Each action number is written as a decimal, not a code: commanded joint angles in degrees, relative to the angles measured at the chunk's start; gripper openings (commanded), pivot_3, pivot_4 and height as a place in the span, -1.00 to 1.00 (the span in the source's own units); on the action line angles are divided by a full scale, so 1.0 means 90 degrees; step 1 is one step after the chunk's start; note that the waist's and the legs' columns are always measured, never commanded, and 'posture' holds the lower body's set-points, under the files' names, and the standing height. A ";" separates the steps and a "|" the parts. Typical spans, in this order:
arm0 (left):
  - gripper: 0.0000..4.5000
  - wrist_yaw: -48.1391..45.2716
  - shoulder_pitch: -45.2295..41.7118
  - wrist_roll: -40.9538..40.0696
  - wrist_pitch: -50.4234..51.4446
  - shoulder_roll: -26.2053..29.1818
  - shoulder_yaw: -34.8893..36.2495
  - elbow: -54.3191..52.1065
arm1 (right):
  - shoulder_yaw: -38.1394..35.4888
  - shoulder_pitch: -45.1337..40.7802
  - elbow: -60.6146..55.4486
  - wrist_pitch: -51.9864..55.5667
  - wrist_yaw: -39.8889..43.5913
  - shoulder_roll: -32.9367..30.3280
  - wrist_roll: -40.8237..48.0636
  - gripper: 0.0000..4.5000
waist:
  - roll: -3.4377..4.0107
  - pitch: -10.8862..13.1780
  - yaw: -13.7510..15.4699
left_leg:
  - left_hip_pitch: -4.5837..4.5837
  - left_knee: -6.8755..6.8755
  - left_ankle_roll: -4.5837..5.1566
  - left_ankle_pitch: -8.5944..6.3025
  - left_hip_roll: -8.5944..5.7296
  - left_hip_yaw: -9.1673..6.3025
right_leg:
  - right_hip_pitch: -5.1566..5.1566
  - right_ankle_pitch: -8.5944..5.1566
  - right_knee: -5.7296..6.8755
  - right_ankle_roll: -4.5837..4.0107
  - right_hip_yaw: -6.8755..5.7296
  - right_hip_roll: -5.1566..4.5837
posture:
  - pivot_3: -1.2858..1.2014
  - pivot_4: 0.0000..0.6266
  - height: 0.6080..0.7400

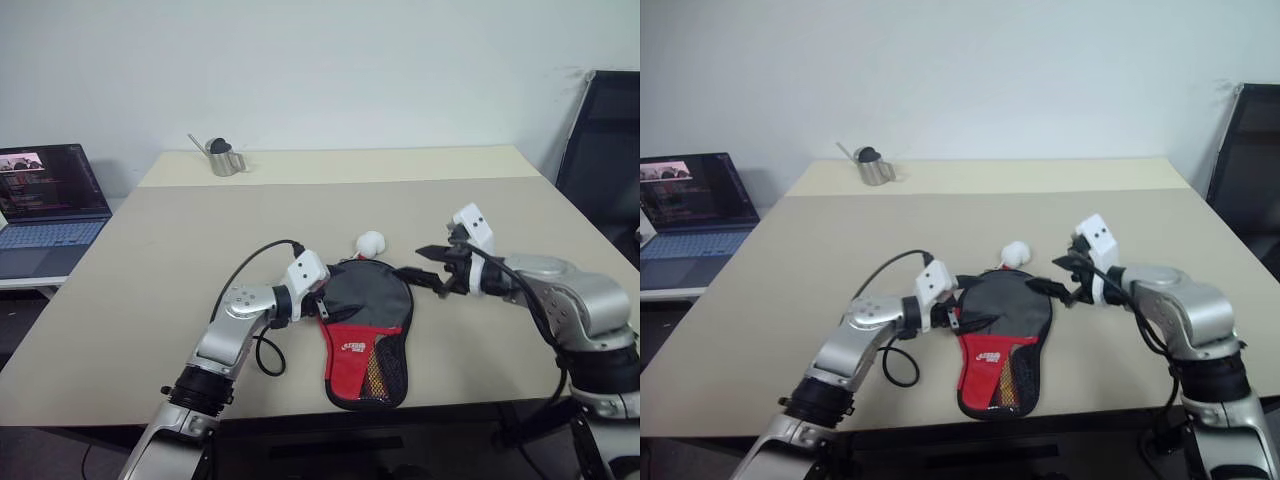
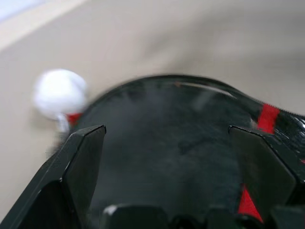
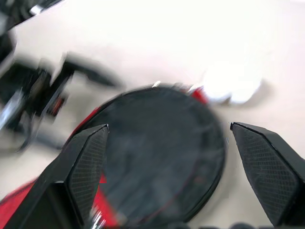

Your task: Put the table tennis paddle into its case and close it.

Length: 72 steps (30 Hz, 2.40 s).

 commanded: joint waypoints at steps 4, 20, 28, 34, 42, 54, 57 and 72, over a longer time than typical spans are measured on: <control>0.99 0.0128 0.0133 0.0000 -0.0152 -0.0092 0.0022 0.0127 | 0.0306 -0.1328 0.2014 -0.1224 -0.0331 0.0914 -0.0712 1.00 | 0.0002 0.0001 -0.0007 | 0.0001 -0.0001 0.0000 0.0000 0.0000 0.0000 | -0.0002 0.0000 0.0004 -0.0001 0.0001 0.0000 | 0.03 -0.52 1.00; 0.99 0.0289 0.0463 -0.0006 0.0264 0.0175 0.0076 -0.0535 | -0.0023 -0.3700 0.8631 -0.4913 -0.1339 0.2473 -0.2259 1.00 | 0.0017 0.0010 -0.0045 | -0.0007 -0.0008 -0.0015 0.0008 -0.0003 -0.0001 | -0.0011 0.0002 -0.0009 -0.0003 0.0006 -0.0009 | 0.03 -0.52 1.00; 0.99 0.0366 0.0568 -0.0008 0.0359 0.0227 0.0068 -0.0704 | -0.0324 -0.3750 0.8983 -0.5171 -0.1791 0.2725 -0.2473 1.00 | 0.0024 0.0014 -0.0131 | -0.0005 -0.0008 -0.0013 0.0007 -0.0002 -0.0003 | -0.0012 0.0002 -0.0002 -0.0003 0.0008 -0.0008 | 0.03 -0.52 1.00; 0.99 0.0401 0.0643 0.0003 0.0432 0.0266 0.0060 -0.0808 | -0.0301 -0.3663 0.9104 -0.5270 -0.2191 0.2932 -0.2758 1.00 | 0.0026 0.0015 -0.0148 | -0.0004 -0.0008 -0.0012 0.0007 -0.0001 -0.0005 | -0.0014 0.0002 0.0003 -0.0003 0.0011 -0.0008 | 0.03 -0.52 1.00; 1.00 0.0427 0.0795 0.0005 0.0515 0.0409 0.0076 -0.0998 | -0.0213 -0.3630 0.9198 -0.5424 -0.2919 0.3166 -0.3177 0.58 | 0.0028 0.0016 -0.0151 | -0.0003 -0.0008 -0.0013 0.0007 -0.0001 -0.0006 | -0.0017 0.0002 0.0006 -0.0003 0.0015 -0.0008 | 0.03 -0.52 1.00; 1.00 0.0581 0.0573 0.0163 0.0300 0.0239 -0.0063 -0.0460 | -0.0127 -0.3464 0.9226 -0.5526 -0.3407 0.3331 -0.3767 -0.99 | 0.0028 0.0015 -0.0146 | 0.0002 -0.0005 -0.0009 0.0005 -0.0002 -0.0005 | -0.0017 0.0002 0.0018 -0.0003 0.0018 -0.0007 | 0.03 -0.52 1.00; 1.00 0.0607 0.0375 0.0226 0.0129 0.0055 -0.0103 -0.0085 | -0.0173 -0.3442 0.9216 -0.5523 -0.3415 0.3236 -0.3796 -0.99 | 0.0029 0.0015 -0.0141 | 0.0005 -0.0002 -0.0005 0.0003 -0.0004 -0.0003 | -0.0011 0.0002 0.0022 -0.0004 0.0014 -0.0008 | 0.03 -0.52 1.00; 1.00 -0.0042 0.0128 0.0308 -0.0262 -0.0253 -0.0369 0.1046 | -0.0261 -0.3120 0.9013 -0.5370 -0.3176 0.2649 -0.3668 -0.99 | 0.0034 0.0001 -0.0067 | 0.0007 0.0002 -0.0006 0.0005 -0.0010 -0.0004 | -0.0001 0.0002 0.0022 -0.0004 0.0004 -0.0013 | 0.03 -0.52 1.00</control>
